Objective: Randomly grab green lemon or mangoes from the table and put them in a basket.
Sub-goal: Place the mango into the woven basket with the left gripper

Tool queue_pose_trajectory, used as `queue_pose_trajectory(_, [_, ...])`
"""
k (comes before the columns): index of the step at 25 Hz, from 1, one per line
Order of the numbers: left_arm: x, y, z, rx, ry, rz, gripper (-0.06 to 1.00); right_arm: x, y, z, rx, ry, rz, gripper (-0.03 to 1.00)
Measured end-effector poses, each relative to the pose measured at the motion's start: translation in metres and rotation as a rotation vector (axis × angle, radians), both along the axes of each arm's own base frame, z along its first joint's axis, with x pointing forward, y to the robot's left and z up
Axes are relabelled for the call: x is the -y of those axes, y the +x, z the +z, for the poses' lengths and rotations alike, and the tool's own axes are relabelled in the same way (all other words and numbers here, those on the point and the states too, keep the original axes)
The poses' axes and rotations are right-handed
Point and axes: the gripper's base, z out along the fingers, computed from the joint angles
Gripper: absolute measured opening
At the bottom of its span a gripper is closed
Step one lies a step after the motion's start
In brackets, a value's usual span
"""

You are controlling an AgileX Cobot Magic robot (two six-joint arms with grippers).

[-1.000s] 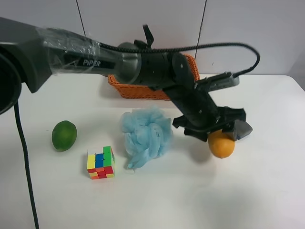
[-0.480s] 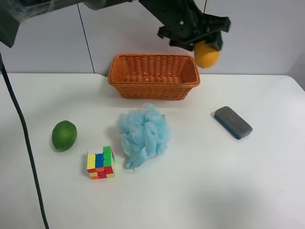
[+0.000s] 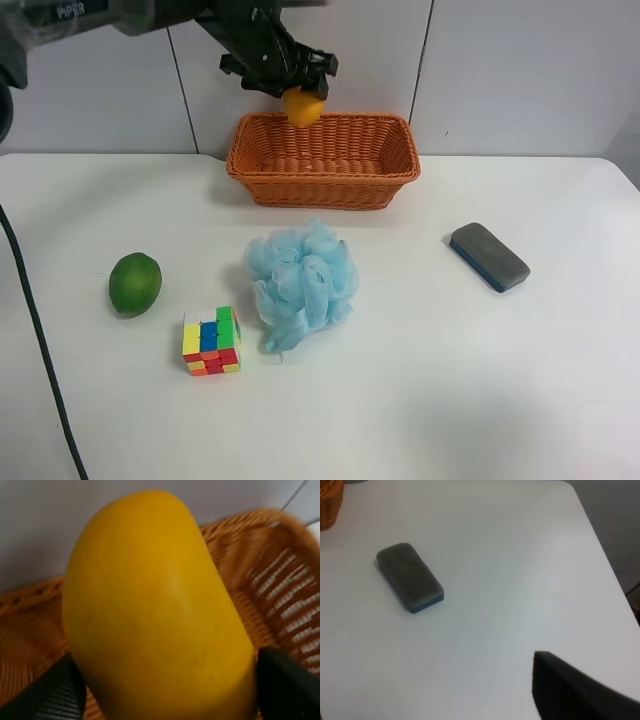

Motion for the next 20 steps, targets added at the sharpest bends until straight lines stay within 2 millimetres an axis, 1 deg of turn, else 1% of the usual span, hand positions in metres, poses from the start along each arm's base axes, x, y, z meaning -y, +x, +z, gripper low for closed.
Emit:
queue_pose_trajectory(4, [0.005, 0.003, -0.041, -0.111, 0.004, 0.000, 0.66, 0.000, 0.000, 0.000, 0.000, 0.000, 0.000, 0.81])
queue_pose_trajectory(7, [0.008, 0.003, -0.060, -0.171, -0.007, 0.001, 0.66, 0.000, 0.000, 0.000, 0.000, 0.000, 0.000, 0.81])
queue_pose_trajectory(18, [0.010, 0.002, -0.061, -0.183, -0.016, -0.001, 0.67, 0.000, 0.000, 0.000, 0.000, 0.000, 0.000, 0.81])
queue_pose_trajectory(19, [0.010, 0.002, -0.061, -0.184, -0.017, 0.000, 0.71, 0.000, 0.000, 0.000, 0.000, 0.000, 0.000, 0.81])
queue_pose_trajectory(20, [0.010, 0.002, -0.061, -0.184, -0.018, 0.001, 0.81, 0.000, 0.000, 0.000, 0.000, 0.000, 0.000, 0.81])
